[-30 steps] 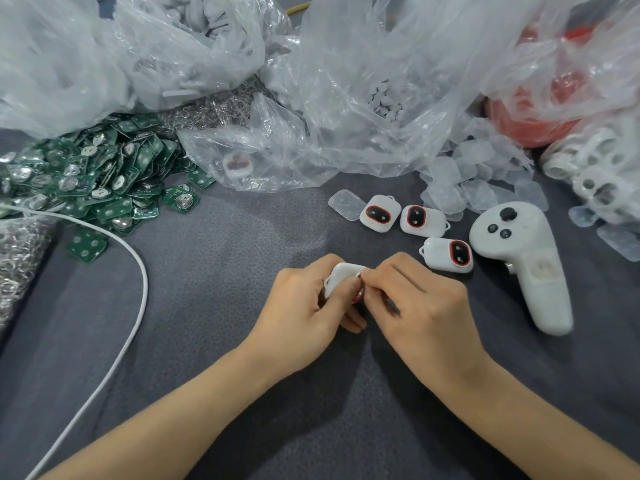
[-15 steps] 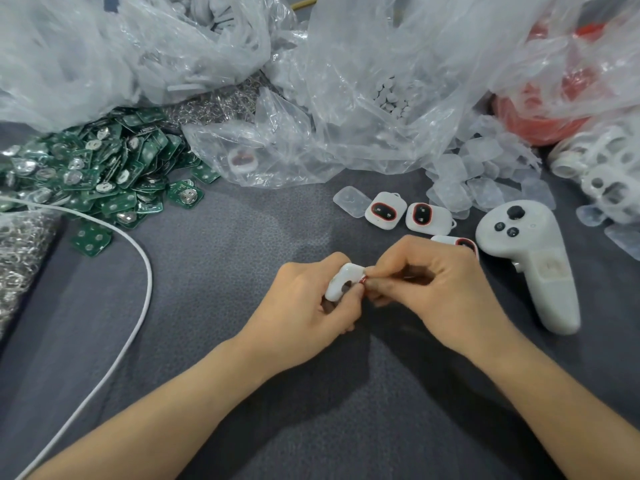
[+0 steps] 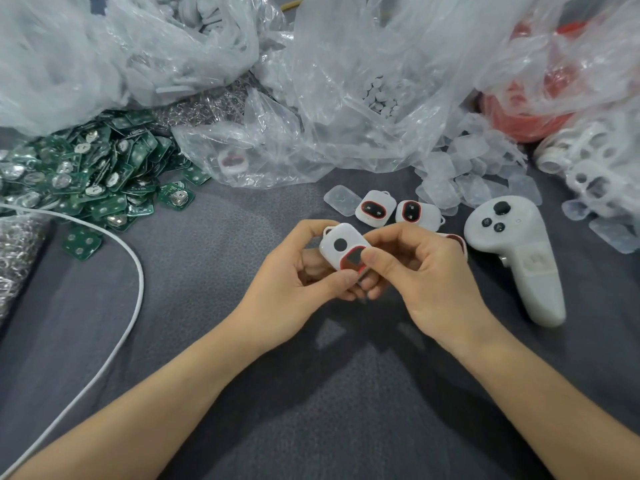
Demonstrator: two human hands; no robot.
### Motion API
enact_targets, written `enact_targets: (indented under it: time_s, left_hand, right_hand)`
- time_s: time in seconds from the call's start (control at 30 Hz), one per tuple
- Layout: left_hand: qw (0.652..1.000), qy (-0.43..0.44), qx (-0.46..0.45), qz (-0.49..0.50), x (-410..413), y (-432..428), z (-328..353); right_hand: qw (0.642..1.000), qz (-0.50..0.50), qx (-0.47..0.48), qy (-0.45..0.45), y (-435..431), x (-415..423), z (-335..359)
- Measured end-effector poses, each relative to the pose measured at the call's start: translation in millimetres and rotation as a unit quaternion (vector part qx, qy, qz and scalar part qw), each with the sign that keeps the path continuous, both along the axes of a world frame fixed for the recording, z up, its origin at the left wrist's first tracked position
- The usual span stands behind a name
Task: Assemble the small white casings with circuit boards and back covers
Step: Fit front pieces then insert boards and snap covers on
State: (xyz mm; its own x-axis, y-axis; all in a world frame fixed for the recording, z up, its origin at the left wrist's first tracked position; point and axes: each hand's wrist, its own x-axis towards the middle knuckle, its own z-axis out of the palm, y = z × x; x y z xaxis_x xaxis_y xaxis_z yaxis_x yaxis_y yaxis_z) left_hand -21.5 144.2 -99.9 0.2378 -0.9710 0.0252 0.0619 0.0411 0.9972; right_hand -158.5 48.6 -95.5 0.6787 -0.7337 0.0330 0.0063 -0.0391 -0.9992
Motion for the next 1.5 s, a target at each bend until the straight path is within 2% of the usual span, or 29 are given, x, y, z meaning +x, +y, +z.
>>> enact_targets:
  time_s: [0.1, 0.23, 0.47, 0.63, 0.8, 0.93, 1.07, 1.2, 1.27, 1.33, 1.4, 1.5]
  left_hand:
    - [1.000, -0.021, 0.003, 0.013, 1.2, -1.4, -2.7]
    - [0.999, -0.040, 0.007, 0.011, 1.4, -0.2, -3.0]
    - [1.000, -0.010, 0.015, 0.021, 0.2, -0.1, -3.2]
    - [0.997, -0.043, 0.010, 0.057, -1.6, -1.0, -9.6]
    - [0.997, -0.071, 0.008, 0.028, 1.4, -0.3, -9.8]
    - [0.992, -0.123, -0.001, 0.027, 2.1, -0.2, -11.8]
    - [0.991, -0.135, -0.011, -0.010, 4.5, 0.5, -10.8]
    - [0.964, -0.263, -0.020, 0.037, 3.2, 0.7, -15.8]
    - [0.933, -0.349, -0.075, 0.048, 1.3, -0.5, -14.9]
    - [0.904, -0.407, -0.128, 0.015, -1.5, -1.8, -13.6]
    - [0.890, -0.422, -0.175, -0.003, -8.5, -6.6, -9.5]
    - [0.891, -0.393, -0.223, 0.046, -28.2, -26.2, 8.7]
  right_hand:
    - [1.000, 0.007, -0.010, 0.011, 1.8, 3.7, 0.0]
    - [1.000, 0.015, 0.027, 0.005, 0.1, -0.8, 1.5]
    - [0.996, 0.031, 0.080, 0.006, 0.7, -3.6, -2.2]
    - [0.997, 0.049, 0.051, 0.030, 1.7, -1.8, -4.1]
    - [0.994, 0.047, 0.092, 0.034, -3.2, -1.4, -1.2]
    - [0.996, 0.035, 0.072, 0.038, -1.1, 0.0, -3.6]
    - [0.995, 0.024, 0.085, 0.039, -3.0, 1.3, -2.9]
    - [0.991, 0.047, 0.125, 0.031, -7.0, -0.2, 2.3]
    - [0.992, 0.062, 0.102, 0.047, -4.9, -2.3, 2.7]
    - [0.991, 0.076, 0.079, 0.071, -3.4, -5.7, 3.4]
    - [0.988, 0.099, 0.074, 0.089, -7.7, -14.7, 9.6]
    - [0.990, 0.092, 0.071, 0.083, -25.8, -39.0, 34.6]
